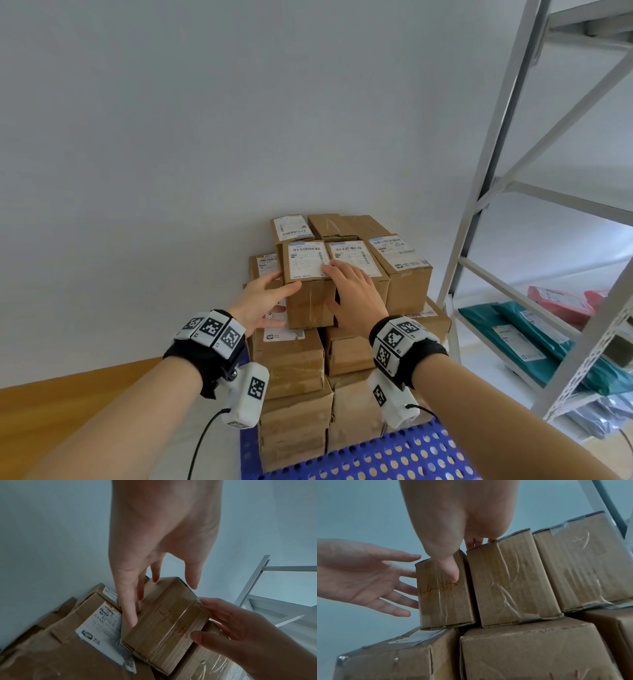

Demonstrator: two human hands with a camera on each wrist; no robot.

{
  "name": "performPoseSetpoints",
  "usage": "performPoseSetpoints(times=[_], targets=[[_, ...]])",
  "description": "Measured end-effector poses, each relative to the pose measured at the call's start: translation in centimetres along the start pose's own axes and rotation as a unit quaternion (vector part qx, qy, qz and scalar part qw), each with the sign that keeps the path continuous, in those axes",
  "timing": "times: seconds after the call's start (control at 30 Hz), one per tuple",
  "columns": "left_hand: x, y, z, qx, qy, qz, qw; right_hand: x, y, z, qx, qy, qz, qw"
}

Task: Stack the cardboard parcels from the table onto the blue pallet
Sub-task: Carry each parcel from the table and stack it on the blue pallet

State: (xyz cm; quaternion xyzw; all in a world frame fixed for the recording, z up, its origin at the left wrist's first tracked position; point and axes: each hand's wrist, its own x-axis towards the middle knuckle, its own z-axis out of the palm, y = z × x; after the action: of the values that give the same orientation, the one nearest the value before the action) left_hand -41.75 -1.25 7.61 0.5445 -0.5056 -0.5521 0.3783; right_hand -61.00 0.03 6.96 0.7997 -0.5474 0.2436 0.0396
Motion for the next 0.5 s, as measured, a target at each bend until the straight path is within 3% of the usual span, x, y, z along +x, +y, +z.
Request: performPoseSetpoints(times=[0.5], targets=[[-7.2, -1.5, 4.2, 0.017, 0.176, 0.032, 0.984, -4.1, 3.8, -3.1, 0.093, -0.025, -0.080, 0.992]])
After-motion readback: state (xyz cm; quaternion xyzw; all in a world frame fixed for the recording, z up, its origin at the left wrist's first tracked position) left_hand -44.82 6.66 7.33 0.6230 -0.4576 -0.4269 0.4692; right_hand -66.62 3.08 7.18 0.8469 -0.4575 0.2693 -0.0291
